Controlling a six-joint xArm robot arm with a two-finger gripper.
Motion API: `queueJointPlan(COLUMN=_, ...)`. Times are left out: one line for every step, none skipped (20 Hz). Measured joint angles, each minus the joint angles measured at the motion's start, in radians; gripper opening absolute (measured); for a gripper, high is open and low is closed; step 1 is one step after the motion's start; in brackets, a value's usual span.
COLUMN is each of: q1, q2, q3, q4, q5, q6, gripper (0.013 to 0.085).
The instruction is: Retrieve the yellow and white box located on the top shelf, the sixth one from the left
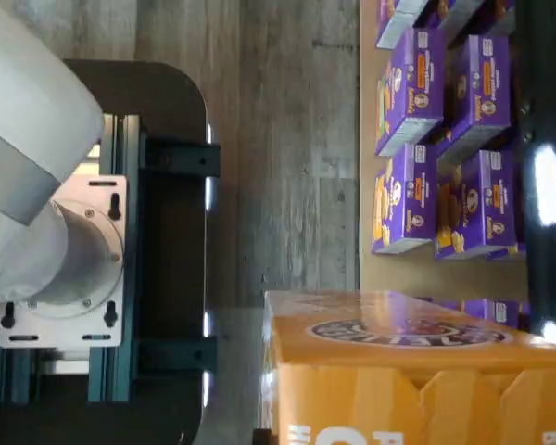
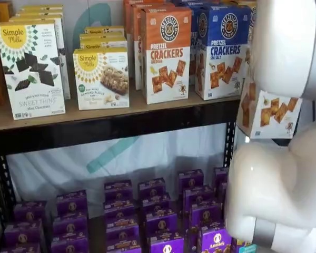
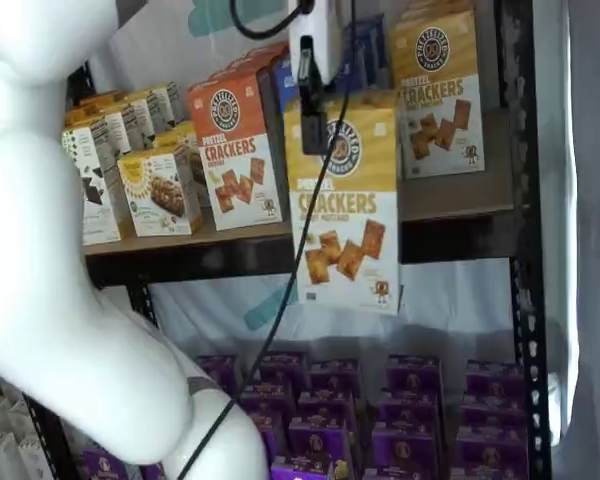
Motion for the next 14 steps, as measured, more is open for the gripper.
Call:
queueJointPlan(q1=0.013, q2=-0.009, q3=0.01, q4=-0.001, q5=0.0, q6=0.013, gripper=0.065)
queueJointPlan(q1=0.032, q2=-0.02, q3=0.023, q4=-0.003, q5=0.0, q6=0.03, gripper=0.065)
queueJointPlan(q1=0.046, q2=-0.028, q3=0.032, q4=-0.005, q5=0.0, q6=0.043, gripper=0.065)
queueJointPlan(q1=0.062, q2=-0.037, q3=0.043, q4=-0.008, q5=-0.001, q6=0.057, gripper=0.065)
queueJointPlan(q1=0.081, q2=-0.047, q3=0.055, q4=-0.011, q5=-0.002, q6=0.075, gripper=0.065)
queueJointPlan(q1=0.097, q2=-0.056, q3=0.065, q4=-0.011, q5=-0.002, q6=0.09, gripper=0.065)
queueJointPlan(q1=0.11, q2=-0.063, q3=0.074, q4=-0.011, q5=-0.003, q6=0.103, gripper=0.065)
queueJointPlan(q1=0.12, q2=-0.069, q3=0.082, q4=-0.011, q5=-0.004, q6=0.114, gripper=0.065)
queueJointPlan(q1=0.129, q2=-0.073, q3=0.087, q4=-0.011, q5=-0.004, q6=0.122, gripper=0.065)
queueJointPlan(q1=0.137, q2=-0.076, q3=0.091, q4=-0.011, q5=-0.004, q6=0.13, gripper=0.065)
queueJointPlan(q1=0.143, q2=-0.079, q3=0.095, q4=-0.011, q5=-0.005, q6=0.136, gripper=0.065)
queueJointPlan(q1=0.149, q2=-0.081, q3=0.098, q4=-0.012, q5=-0.006, q6=0.141, gripper=0.065)
queueJointPlan(q1=0.153, q2=-0.084, q3=0.102, q4=-0.012, q5=-0.008, q6=0.146, gripper=0.065)
queueJointPlan(q1=0.157, q2=-0.086, q3=0.105, q4=-0.012, q5=-0.009, q6=0.149, gripper=0.065)
